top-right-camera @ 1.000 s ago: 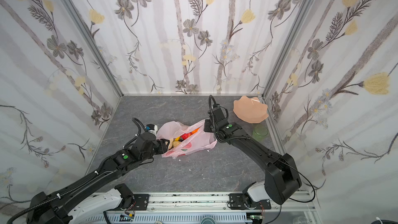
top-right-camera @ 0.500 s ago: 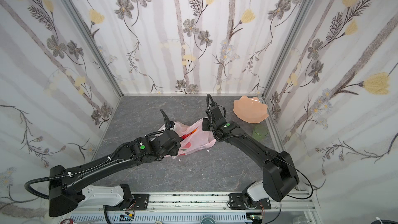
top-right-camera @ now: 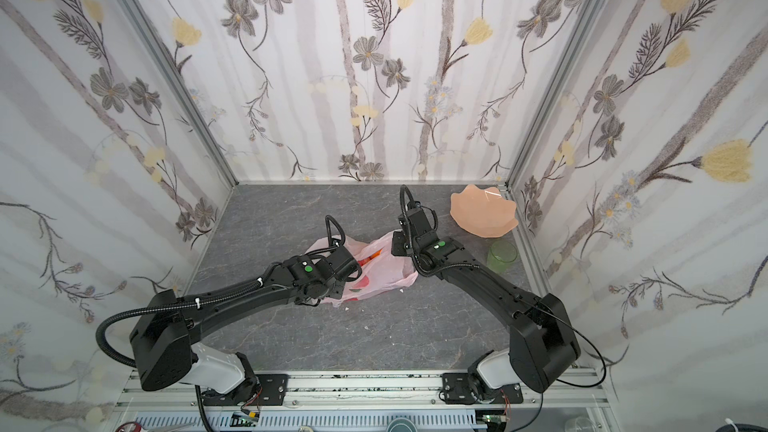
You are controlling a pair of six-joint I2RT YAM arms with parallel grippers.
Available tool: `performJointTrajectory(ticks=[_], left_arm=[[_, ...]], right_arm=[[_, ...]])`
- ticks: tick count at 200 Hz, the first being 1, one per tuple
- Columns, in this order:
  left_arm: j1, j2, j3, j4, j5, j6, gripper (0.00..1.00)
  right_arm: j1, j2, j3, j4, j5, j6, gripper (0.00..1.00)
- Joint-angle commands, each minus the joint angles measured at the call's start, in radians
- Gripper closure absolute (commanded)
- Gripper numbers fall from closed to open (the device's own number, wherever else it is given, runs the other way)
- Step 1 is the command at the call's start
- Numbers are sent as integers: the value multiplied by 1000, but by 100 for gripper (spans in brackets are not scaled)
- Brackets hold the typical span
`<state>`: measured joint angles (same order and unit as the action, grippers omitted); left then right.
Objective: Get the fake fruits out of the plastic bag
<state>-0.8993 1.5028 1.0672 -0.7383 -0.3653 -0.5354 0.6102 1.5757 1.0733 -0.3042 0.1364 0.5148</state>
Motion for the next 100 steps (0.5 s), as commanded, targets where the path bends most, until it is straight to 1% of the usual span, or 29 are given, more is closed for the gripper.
performJointTrajectory(ticks=[1,19,39,56,73,88,100], left_arm=[[42,29,-1,80,39,-21,65],[68,30,32,87,-38,-29,66],[90,24,86,92,-119,-22,62],[126,31,115,90,-182,-21,62],[189,39,122,99,-206,-21,60],[210,41,135,123,-235,-5,56],[218,44,152,148,-232,13,51]], right_arm=[[6,-14,-12,53,-6,-1,100],[12,-22,-22,57,-8,-2,100],[19,-24,-32,56,-4,-1,100],[23,-23,-38,57,1,0,100],[26,-28,-43,60,3,3,100],[36,-29,-45,65,-3,3,100],[44,-24,-43,65,-5,1,100]])
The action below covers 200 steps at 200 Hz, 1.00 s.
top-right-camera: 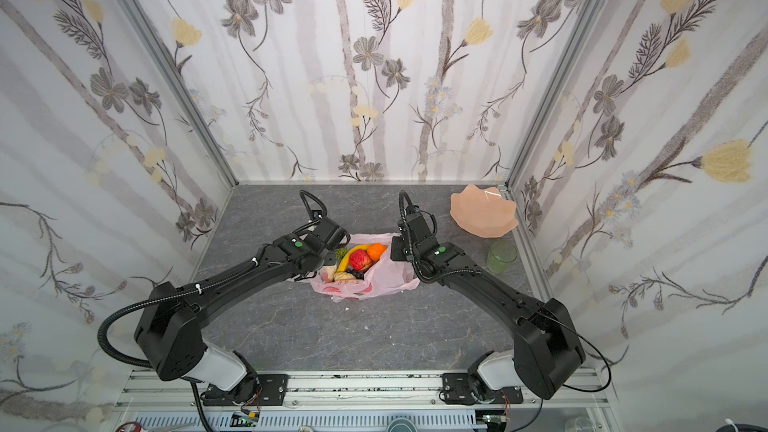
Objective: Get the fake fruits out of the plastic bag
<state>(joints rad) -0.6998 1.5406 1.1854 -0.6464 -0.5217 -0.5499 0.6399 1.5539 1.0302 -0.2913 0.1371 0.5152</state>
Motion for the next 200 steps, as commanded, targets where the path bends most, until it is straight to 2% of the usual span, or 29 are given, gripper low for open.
performJointTrajectory(ticks=[1,49,110,141,166,182,200], left_arm=[[19,7,35,58,-74,29,51],[65,112,79,82,-15,57,30],[75,193,61,179,182,124,18],[76,184,31,212,230,141,15],[75,170,-4,221,248,155,19],[75,156,-26,231,270,157,30],[75,131,-55,250,305,154,48]], right_arm=[[17,-1,1,53,-5,0,100],[37,17,10,51,0,0,100],[25,16,4,54,9,-1,100],[8,21,6,54,-1,-4,100],[-2,31,11,53,-6,-6,100],[-19,35,13,53,-13,-5,100],[-43,35,20,55,-25,-5,100]])
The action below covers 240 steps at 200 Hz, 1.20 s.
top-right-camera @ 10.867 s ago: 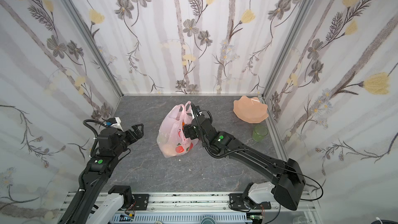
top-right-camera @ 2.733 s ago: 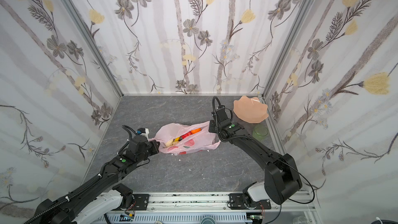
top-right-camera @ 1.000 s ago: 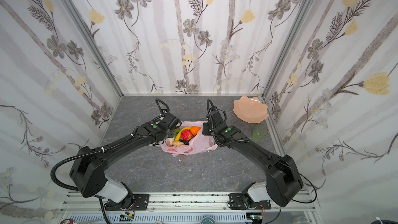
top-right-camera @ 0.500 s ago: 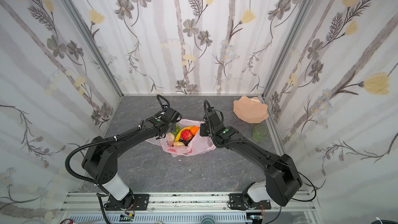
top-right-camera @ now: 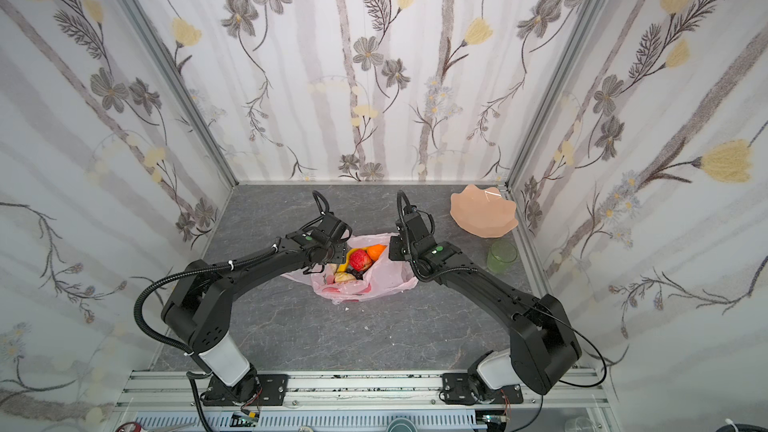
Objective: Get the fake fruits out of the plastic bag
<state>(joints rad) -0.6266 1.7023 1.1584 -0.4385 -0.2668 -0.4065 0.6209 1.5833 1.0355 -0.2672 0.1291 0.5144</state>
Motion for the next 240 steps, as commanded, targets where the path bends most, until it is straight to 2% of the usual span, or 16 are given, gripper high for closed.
performJointTrajectory(ticks=[1,37,53,79,96,121,128,144,157,166,192,215,240], left_arm=[[3,-33,-30,44,52,12,49],[4,-164,-135,117,72,-19,100],[18,-281,-228,179,77,-45,100],[82,-500,-412,305,160,-116,100],[116,-595,-485,338,194,-147,100],[123,-656,-526,355,244,-177,100],[123,-665,-531,360,260,-188,100],[122,-680,-539,363,283,-208,100],[122,-682,-540,368,301,-226,100],[122,-682,-541,369,307,-239,100],[115,-681,-540,375,313,-260,100],[102,-681,-538,380,311,-268,100],[91,-688,-538,381,314,-273,100]], right_arm=[[-24,5,16,31,-18,-4,100],[-94,83,68,31,-64,-17,100],[-136,126,103,31,-90,-22,100],[-181,215,180,26,-129,-23,100],[-157,266,259,-3,-124,-41,100],[-108,318,355,-65,-87,-59,100],[-99,322,366,-83,-62,-62,91],[-76,295,359,-126,18,-60,51],[-53,253,331,-155,87,-47,31],[-26,215,304,-174,132,-22,21],[83,125,228,-190,219,77,1],[159,115,185,-150,217,164,0],[194,209,233,-130,198,193,0]])
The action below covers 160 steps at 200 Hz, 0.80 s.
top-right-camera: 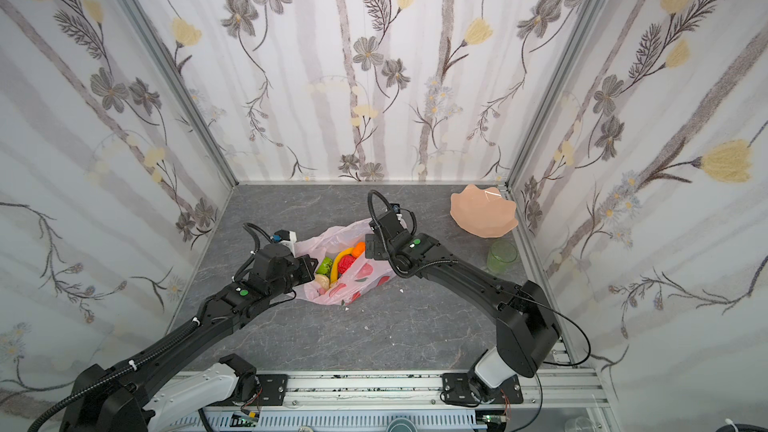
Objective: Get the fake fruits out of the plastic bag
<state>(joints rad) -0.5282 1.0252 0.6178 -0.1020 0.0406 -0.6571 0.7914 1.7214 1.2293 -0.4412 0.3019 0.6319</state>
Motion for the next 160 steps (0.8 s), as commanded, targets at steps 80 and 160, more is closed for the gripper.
performJointTrajectory(ticks=[80,160], left_arm=[[88,-131,-89,39,-19,-137,100],[406,-113,-182,36,217,-165,100]], right_arm=[[-8,67,-56,68,76,43,78],[-207,-203,-455,398,-250,-1,100]])
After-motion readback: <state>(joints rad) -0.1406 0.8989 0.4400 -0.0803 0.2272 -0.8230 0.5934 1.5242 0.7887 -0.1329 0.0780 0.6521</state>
